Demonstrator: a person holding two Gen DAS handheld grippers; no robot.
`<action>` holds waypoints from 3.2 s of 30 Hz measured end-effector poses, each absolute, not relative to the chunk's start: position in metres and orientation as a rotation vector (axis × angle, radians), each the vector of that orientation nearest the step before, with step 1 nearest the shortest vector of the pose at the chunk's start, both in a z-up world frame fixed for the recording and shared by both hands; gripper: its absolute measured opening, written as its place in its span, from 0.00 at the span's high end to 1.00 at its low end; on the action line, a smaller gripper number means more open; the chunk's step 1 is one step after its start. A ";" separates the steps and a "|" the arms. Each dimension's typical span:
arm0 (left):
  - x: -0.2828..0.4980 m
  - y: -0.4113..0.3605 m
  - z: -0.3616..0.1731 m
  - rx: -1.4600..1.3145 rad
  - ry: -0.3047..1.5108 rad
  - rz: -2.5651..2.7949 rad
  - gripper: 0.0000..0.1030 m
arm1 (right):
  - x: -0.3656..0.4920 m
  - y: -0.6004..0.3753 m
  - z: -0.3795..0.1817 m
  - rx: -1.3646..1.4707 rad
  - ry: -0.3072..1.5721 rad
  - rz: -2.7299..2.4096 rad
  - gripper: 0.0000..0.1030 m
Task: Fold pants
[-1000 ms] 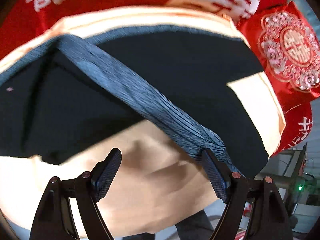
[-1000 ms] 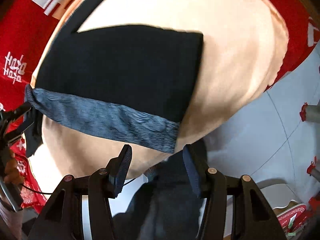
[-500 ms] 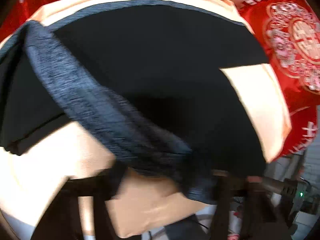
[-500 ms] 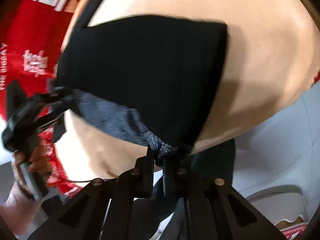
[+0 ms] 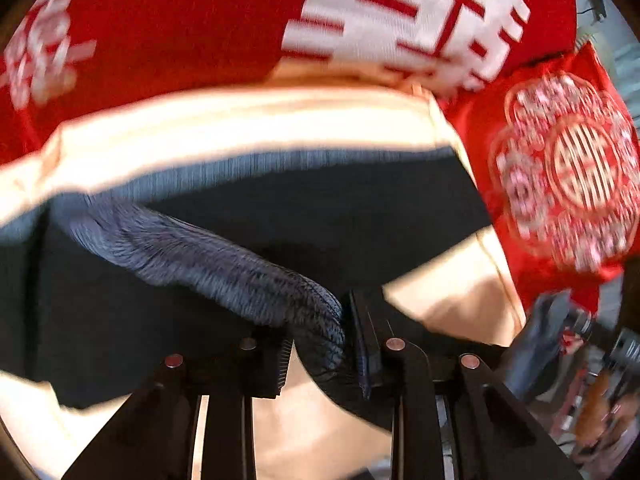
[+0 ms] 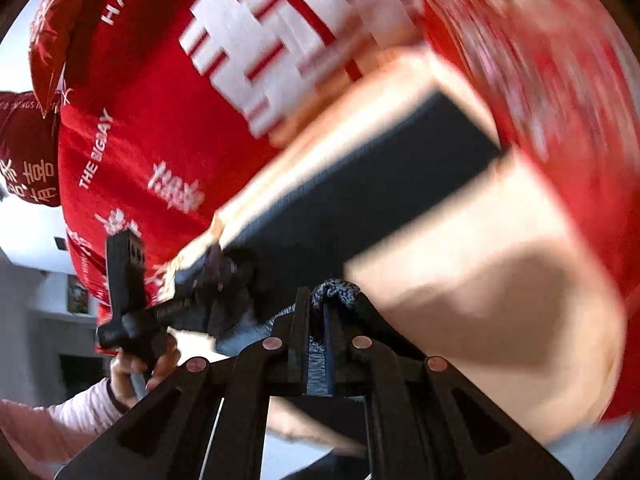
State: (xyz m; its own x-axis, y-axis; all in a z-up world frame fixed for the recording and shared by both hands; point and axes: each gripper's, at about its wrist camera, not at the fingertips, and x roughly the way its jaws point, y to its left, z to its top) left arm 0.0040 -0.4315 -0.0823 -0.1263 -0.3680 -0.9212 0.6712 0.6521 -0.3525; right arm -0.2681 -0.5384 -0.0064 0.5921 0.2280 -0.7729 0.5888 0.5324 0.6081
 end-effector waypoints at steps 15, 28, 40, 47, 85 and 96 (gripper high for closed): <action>0.053 -0.420 -0.099 0.452 1.332 -0.671 0.28 | -0.157 -0.672 -0.074 0.759 1.168 -0.525 0.83; 0.042 -0.420 -0.153 0.519 1.388 -0.530 0.28 | -0.170 -0.629 -0.062 0.544 1.208 -0.475 0.69; 0.043 -0.420 -0.168 0.506 1.391 -0.487 0.20 | -0.144 -0.668 -0.112 0.540 1.359 -0.576 0.93; 0.048 -0.418 -0.171 0.498 1.397 -0.479 0.20 | -0.159 -0.678 -0.062 0.479 1.085 -0.767 0.65; 0.167 -0.178 -0.123 0.371 1.359 -0.317 0.16 | -0.125 -0.372 -0.108 1.099 1.194 -0.089 0.56; 0.206 -0.060 -0.161 0.303 1.407 -0.217 0.16 | -0.090 -0.267 -0.155 1.306 1.177 -0.038 0.56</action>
State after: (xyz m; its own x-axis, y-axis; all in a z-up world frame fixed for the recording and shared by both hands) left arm 0.2063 -0.0597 -0.1607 0.1534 0.0300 -0.9877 0.3266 0.9418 0.0794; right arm -0.0896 -0.2668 -0.1547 0.4677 0.5685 -0.6768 0.6113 0.3451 0.7122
